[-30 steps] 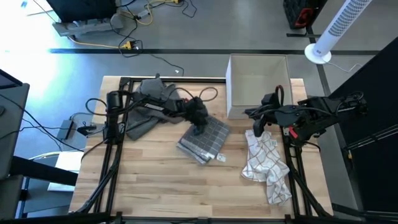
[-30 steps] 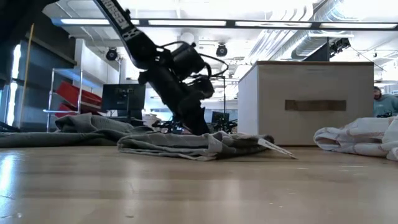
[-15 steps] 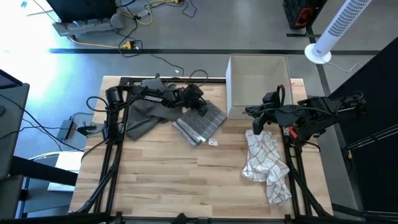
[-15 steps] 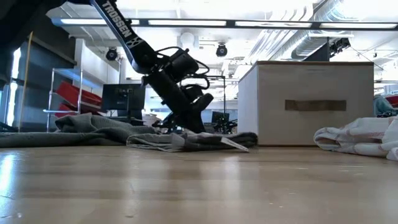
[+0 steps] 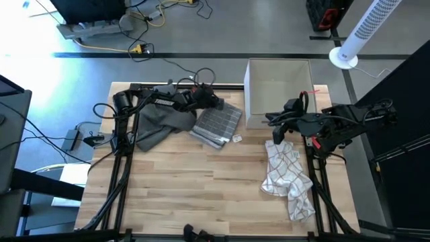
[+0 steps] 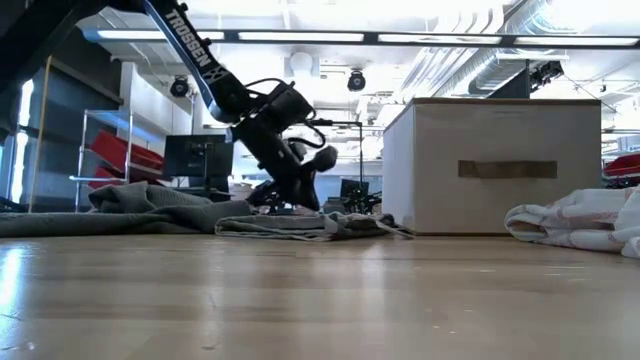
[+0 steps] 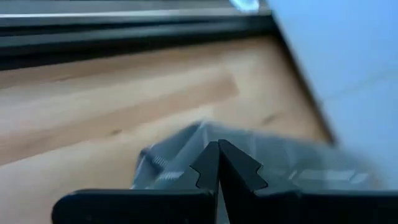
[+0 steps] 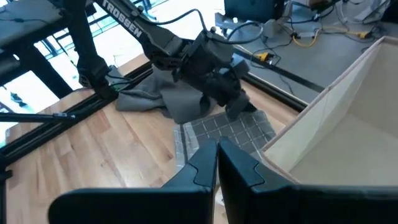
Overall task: Fold towel
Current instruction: Move the gray checkered towel to the top of the table
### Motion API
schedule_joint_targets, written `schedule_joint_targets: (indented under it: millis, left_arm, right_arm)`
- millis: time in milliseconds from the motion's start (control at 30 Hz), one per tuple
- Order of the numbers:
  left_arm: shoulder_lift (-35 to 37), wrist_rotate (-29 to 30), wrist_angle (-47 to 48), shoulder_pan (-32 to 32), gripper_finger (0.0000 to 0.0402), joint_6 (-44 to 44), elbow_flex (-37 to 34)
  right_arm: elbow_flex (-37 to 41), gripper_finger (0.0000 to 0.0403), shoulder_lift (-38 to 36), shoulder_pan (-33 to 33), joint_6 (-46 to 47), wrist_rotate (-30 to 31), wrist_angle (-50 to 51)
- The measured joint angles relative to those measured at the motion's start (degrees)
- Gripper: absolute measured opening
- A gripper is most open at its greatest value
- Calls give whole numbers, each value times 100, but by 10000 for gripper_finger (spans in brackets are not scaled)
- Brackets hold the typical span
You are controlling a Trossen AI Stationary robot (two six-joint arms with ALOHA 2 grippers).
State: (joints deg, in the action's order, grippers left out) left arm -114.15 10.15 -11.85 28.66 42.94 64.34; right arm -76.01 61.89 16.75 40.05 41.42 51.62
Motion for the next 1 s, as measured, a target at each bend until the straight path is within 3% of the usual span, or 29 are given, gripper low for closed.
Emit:
schedule_joint_targets:
  millis: [133, 267, 467, 600, 800, 1000]
  left_arm:
    - [17, -55, -508, 78, 0, 76, 0]
    - [450, -987, -344, 38, 0, -1235, -2]
    - [1249, -1520, 1449, -549, 0, -3932, 11]
    - [1212, -1729, 3060, -698, 0, -4769, 5]
    - [621, -1851, 3320, -699, 0, -5000, 7]
    - [96, -1880, 2907, -737, 0, -4239, 102]
  right_arm:
    - [0, 0, -4, 0, 1, 35, 0]
    - [0, 0, -4, 2, 25, -15, 2]
    - [0, 0, -4, 2, -5, -51, 2]
    - [0, 0, -4, 2, -155, 43, 6]
    - [0, 0, -4, -24, -296, 167, 56]
    - [0, 0, -4, -66, -256, 116, 94]
